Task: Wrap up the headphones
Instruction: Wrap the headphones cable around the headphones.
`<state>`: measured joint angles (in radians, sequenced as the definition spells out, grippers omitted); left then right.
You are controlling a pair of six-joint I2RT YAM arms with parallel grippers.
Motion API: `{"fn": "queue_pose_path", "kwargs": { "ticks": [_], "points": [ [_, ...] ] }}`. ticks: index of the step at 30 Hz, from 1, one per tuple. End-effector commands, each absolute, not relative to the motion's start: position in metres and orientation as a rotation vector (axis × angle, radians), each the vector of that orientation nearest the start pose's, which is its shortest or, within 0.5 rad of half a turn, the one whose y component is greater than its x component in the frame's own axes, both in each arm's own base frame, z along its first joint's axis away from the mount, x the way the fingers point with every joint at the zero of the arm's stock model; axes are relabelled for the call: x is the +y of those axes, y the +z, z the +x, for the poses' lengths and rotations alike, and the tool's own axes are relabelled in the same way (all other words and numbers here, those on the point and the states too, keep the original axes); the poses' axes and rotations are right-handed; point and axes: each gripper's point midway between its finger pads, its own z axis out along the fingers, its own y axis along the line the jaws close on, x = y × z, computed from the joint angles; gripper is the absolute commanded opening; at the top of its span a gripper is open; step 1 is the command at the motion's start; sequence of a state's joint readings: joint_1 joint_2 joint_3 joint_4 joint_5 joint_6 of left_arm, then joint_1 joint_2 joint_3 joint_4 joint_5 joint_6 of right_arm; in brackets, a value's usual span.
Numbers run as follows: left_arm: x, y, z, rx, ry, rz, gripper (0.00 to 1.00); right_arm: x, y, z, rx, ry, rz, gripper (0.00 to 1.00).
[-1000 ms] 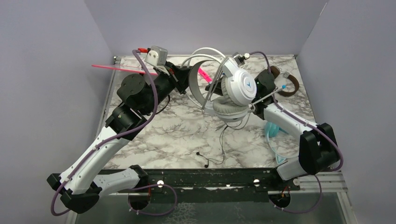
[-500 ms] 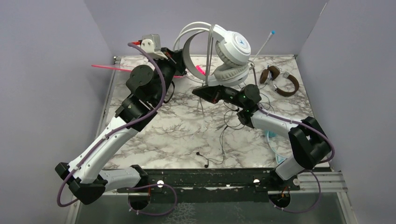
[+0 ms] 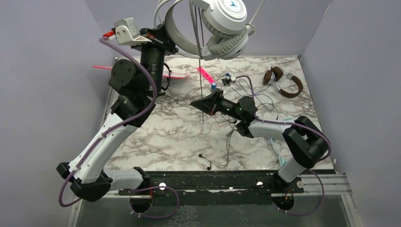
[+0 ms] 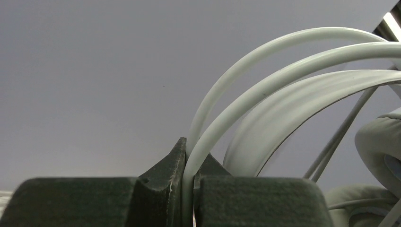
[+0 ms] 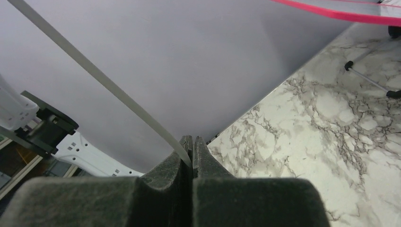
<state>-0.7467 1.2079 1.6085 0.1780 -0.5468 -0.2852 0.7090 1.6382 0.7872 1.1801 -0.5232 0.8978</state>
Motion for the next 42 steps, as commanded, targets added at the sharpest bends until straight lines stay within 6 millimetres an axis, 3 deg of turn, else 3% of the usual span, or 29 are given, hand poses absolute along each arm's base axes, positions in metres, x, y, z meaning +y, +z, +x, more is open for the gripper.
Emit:
{"fn": "queue_pose_path", "kwargs": {
  "ticks": [1,4,9,13,18,21,24,26,30,34,37,42],
  "points": [
    [-0.138,0.644,0.305,0.937,-0.549,-0.407,0.0,0.38,0.271,0.241,1.452,1.63,-0.431,0.01],
    [-0.128,0.632,0.32,0.973,-0.36,-0.419,0.0,0.376,0.266,0.222,1.527,1.577,-0.483,0.01],
    [-0.105,0.6,0.344,1.047,-0.011,-0.426,0.0,0.351,0.265,0.192,1.646,1.475,-0.575,0.01],
    [-0.096,0.579,0.366,1.08,0.076,-0.445,0.0,0.344,0.288,0.165,1.624,1.505,-0.697,0.01],
    [-0.102,0.542,0.394,1.193,0.295,-0.366,0.0,0.327,0.321,0.141,1.615,1.447,-0.833,0.01],
    [-0.107,0.499,0.407,1.296,0.455,-0.245,0.0,0.3,0.348,0.144,1.613,1.251,-0.853,0.0],
    [-0.103,0.453,0.405,1.397,0.573,-0.17,0.0,0.27,0.381,0.155,1.611,1.045,-0.818,0.01],
    [-0.106,0.431,0.399,1.438,0.568,-0.091,0.0,0.251,0.397,0.167,1.619,0.902,-0.782,0.01],
    [-0.123,0.401,0.386,1.551,0.441,0.104,0.0,0.228,0.41,0.193,1.646,0.659,-0.754,0.01],
    [-0.114,0.387,0.359,1.609,0.456,0.205,0.0,0.205,0.409,0.222,1.717,0.393,-0.747,0.01],
    [-0.1,0.388,0.343,1.638,0.479,0.234,0.0,0.19,0.405,0.234,1.734,0.25,-0.76,0.01],
    [-0.109,0.383,0.324,1.68,0.39,0.434,0.0,0.179,0.414,0.254,1.652,0.066,-0.805,0.01]
  ]
}}
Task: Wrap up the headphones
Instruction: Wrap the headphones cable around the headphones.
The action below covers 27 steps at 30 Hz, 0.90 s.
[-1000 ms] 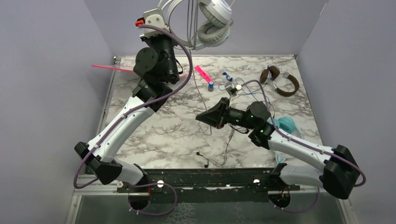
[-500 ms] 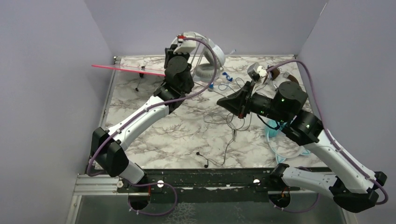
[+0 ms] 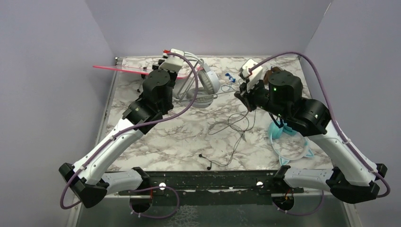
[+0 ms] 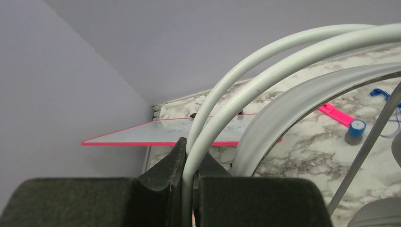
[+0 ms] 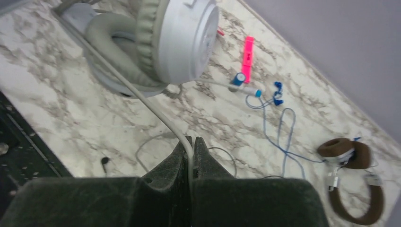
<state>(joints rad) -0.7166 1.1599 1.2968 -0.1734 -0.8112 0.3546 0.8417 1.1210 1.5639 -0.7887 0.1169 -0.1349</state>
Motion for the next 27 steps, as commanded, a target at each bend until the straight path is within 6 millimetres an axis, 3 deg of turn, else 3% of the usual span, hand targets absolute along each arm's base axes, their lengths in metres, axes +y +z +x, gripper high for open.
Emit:
{"fn": "queue_pose_path", "kwargs": {
  "ticks": [1,7,11,15,20,27],
  "points": [
    [-0.115,0.379,0.319,1.679,0.356,0.494,0.0,0.175,0.413,0.26,1.637,-0.001,-0.819,0.01],
    [-0.144,0.367,0.295,1.656,0.156,0.7,0.0,0.164,0.433,0.291,1.437,-0.325,-0.908,0.01],
    [-0.133,0.369,0.295,1.667,0.235,0.659,0.0,0.163,0.425,0.293,1.446,-0.398,-1.032,0.01],
    [-0.137,0.377,0.289,1.639,0.179,0.668,0.0,0.146,0.418,0.29,1.415,-0.455,-0.947,0.01],
    [-0.157,0.369,0.275,1.622,0.071,0.788,0.0,0.183,0.443,0.268,1.098,-0.242,-0.975,0.01],
    [-0.174,0.355,0.257,1.615,-0.033,0.92,0.0,0.211,0.467,0.262,0.855,-0.278,-1.112,0.01]
  ]
}}
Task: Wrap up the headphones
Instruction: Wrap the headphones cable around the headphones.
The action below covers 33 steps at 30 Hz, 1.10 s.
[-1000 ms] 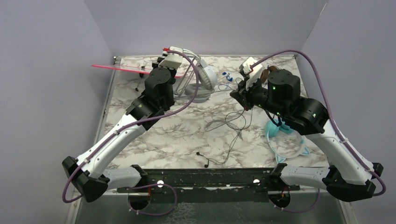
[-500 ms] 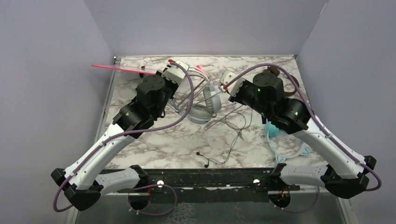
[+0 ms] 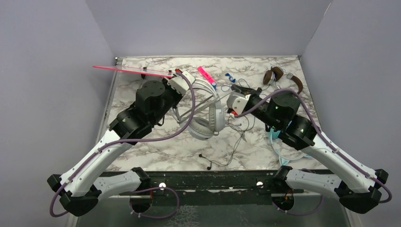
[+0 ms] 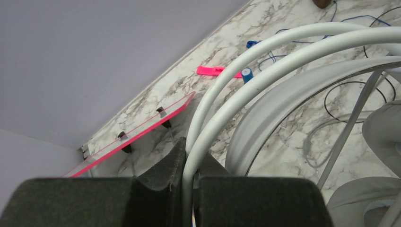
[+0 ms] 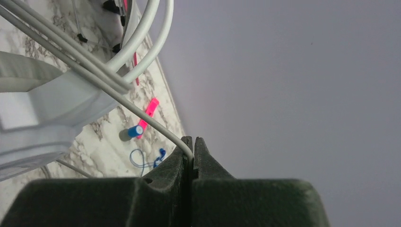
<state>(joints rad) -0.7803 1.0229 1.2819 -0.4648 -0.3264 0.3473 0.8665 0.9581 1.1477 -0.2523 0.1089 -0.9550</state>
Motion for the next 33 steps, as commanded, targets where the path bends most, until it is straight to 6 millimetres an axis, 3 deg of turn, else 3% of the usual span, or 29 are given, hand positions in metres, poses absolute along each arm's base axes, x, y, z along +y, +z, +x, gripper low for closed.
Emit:
{"fn": "queue_pose_path", "kwargs": {
  "ticks": [1,6,11,18,20,25,30,33],
  "points": [
    [-0.176,0.353,0.254,1.611,-0.051,0.939,0.0,0.216,0.469,0.256,0.808,-0.265,-1.126,0.01],
    [-0.189,0.355,0.238,1.573,-0.172,0.986,0.0,0.241,0.46,0.245,0.789,-0.087,-1.17,0.01],
    [-0.197,0.373,0.223,1.505,-0.286,0.978,0.0,0.263,0.459,0.232,0.795,0.17,-1.137,0.01],
    [-0.203,0.438,0.19,1.295,-0.518,0.84,0.0,0.283,0.416,0.244,0.979,0.498,-1.154,0.06],
    [-0.205,0.458,0.183,1.243,-0.599,0.771,0.0,0.292,0.4,0.241,1.027,0.655,-1.175,0.08],
    [-0.219,0.491,0.165,1.136,-0.802,0.696,0.0,0.314,0.383,0.226,1.064,1.053,-1.2,0.08],
    [-0.236,0.502,0.164,1.123,-0.918,0.685,0.0,0.328,0.375,0.228,1.107,1.225,-1.259,0.07],
    [-0.231,0.515,0.182,1.157,-0.968,0.48,0.0,0.333,0.364,0.234,1.167,1.298,-1.185,0.08]
  ]
}}
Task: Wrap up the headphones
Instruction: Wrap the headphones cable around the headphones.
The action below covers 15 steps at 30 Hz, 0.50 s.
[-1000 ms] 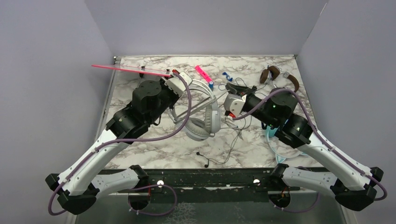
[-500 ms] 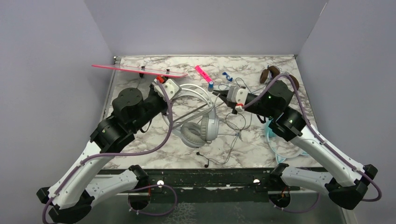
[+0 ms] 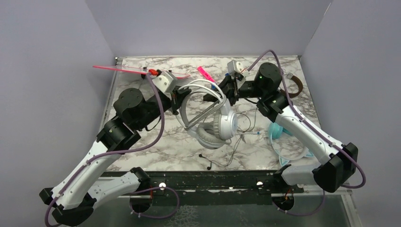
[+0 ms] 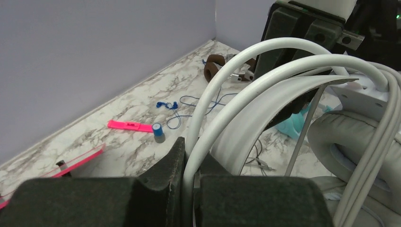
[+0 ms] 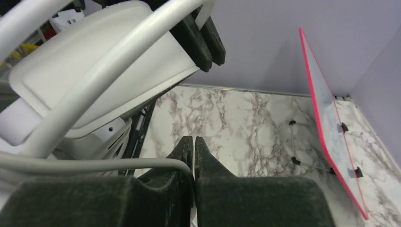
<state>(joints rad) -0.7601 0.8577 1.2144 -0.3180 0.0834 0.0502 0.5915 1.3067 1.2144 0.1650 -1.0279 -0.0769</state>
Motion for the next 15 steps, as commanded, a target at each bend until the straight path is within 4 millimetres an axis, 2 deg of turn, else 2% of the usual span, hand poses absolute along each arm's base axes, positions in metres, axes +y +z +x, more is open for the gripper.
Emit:
{"fn": "queue_pose_path", "kwargs": {
  "ticks": [1,3,5,6,7,9,11,15],
  "points": [
    [-0.226,0.522,0.188,1.145,-0.984,0.393,0.0,0.335,0.363,0.242,1.192,1.306,-1.103,0.09],
    [-0.214,0.529,0.202,1.149,-1.016,0.207,0.0,0.337,0.359,0.254,1.246,1.341,-0.979,0.09],
    [-0.205,0.535,0.211,1.129,-1.038,0.084,0.0,0.34,0.353,0.274,1.371,1.381,-0.8,0.11],
    [-0.203,0.538,0.214,1.117,-1.051,0.038,0.0,0.343,0.354,0.275,1.378,1.435,-0.769,0.12],
    [-0.202,0.541,0.216,1.11,-1.059,0.009,0.0,0.348,0.354,0.272,1.374,1.508,-0.76,0.12],
    [-0.199,0.548,0.223,1.093,-1.055,-0.034,0.0,0.353,0.351,0.284,1.429,1.573,-0.654,0.12],
    [-0.194,0.555,0.229,1.085,-1.044,-0.094,0.0,0.356,0.348,0.293,1.419,1.59,-0.605,0.13],
    [-0.181,0.568,0.242,1.068,-1.011,-0.212,0.0,0.362,0.331,0.31,1.463,1.564,-0.504,0.13]
  ]
}}
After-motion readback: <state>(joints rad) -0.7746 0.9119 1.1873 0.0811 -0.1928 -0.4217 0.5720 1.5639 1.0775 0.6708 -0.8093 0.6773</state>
